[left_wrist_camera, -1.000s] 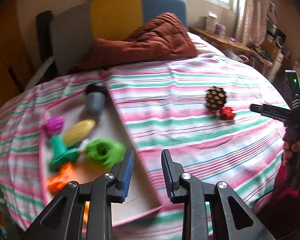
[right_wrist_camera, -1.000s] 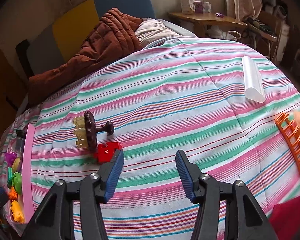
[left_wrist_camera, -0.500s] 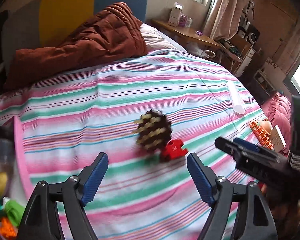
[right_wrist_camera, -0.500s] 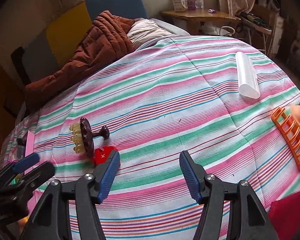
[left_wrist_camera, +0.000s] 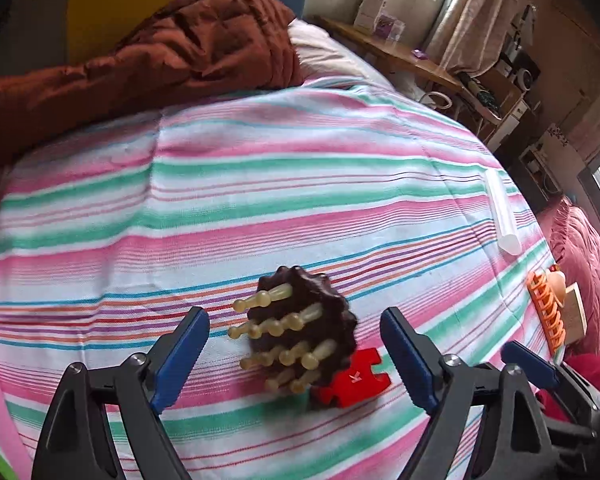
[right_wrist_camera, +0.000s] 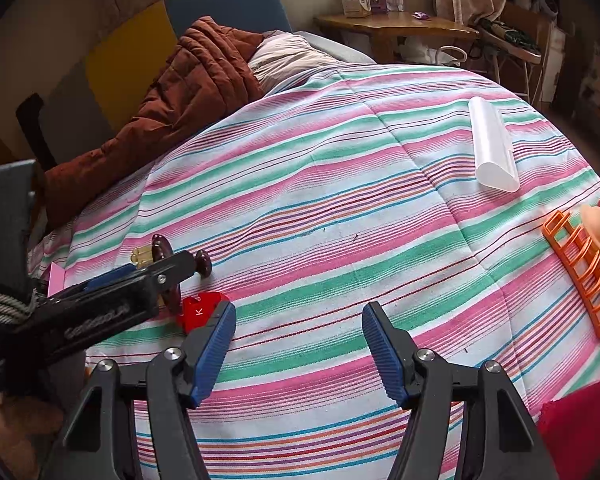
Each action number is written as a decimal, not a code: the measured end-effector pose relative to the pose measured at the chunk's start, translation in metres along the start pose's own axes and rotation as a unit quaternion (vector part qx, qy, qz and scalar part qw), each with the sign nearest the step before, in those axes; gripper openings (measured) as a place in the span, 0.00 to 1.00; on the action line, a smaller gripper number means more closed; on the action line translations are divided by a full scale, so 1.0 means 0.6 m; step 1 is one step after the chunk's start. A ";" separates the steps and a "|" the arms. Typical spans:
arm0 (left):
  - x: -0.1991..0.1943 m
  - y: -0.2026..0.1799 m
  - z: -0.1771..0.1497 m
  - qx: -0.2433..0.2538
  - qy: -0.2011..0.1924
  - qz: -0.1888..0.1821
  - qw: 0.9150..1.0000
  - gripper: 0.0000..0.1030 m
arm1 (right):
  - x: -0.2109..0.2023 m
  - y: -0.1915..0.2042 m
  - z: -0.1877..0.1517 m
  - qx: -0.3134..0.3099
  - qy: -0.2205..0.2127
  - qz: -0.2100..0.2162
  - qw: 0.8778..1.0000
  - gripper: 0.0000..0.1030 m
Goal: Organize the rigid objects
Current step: 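Grasp the brown spiky ball with the left gripper while the right gripper grasps the red K puzzle piece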
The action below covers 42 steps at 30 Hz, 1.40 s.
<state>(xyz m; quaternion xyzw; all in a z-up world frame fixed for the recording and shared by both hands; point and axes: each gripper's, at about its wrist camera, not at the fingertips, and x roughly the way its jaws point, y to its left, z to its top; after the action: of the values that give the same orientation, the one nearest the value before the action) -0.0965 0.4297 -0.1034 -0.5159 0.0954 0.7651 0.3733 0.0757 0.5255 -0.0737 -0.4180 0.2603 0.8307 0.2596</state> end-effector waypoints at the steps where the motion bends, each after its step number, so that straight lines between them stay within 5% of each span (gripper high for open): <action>1: 0.010 0.003 -0.002 -0.001 0.010 -0.002 1.000 0.62 | 0.001 0.000 -0.001 -0.002 0.001 0.000 1.000 0.64; 7: -0.021 0.018 -0.035 0.009 -0.019 -0.006 1.000 0.61 | 0.009 0.007 -0.002 -0.015 0.003 -0.004 1.000 0.64; 24: -0.234 0.079 -0.165 0.019 -0.114 0.071 0.991 0.61 | 0.051 0.075 -0.050 -0.097 0.027 0.036 0.994 0.64; 30: -0.282 0.098 -0.205 0.018 -0.133 0.090 0.987 0.61 | 0.078 0.107 -0.049 -0.118 0.033 0.045 0.991 0.75; 42: -0.339 0.135 -0.245 -0.007 -0.153 0.112 0.982 0.61 | 0.116 0.159 -0.033 -0.177 0.014 -0.005 0.984 0.78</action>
<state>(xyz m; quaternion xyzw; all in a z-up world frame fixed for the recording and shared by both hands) -0.0066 0.1985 -0.0139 -0.3815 0.0893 0.8725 0.2920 -0.0109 0.4580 -0.1211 -0.4701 0.1105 0.8565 0.1822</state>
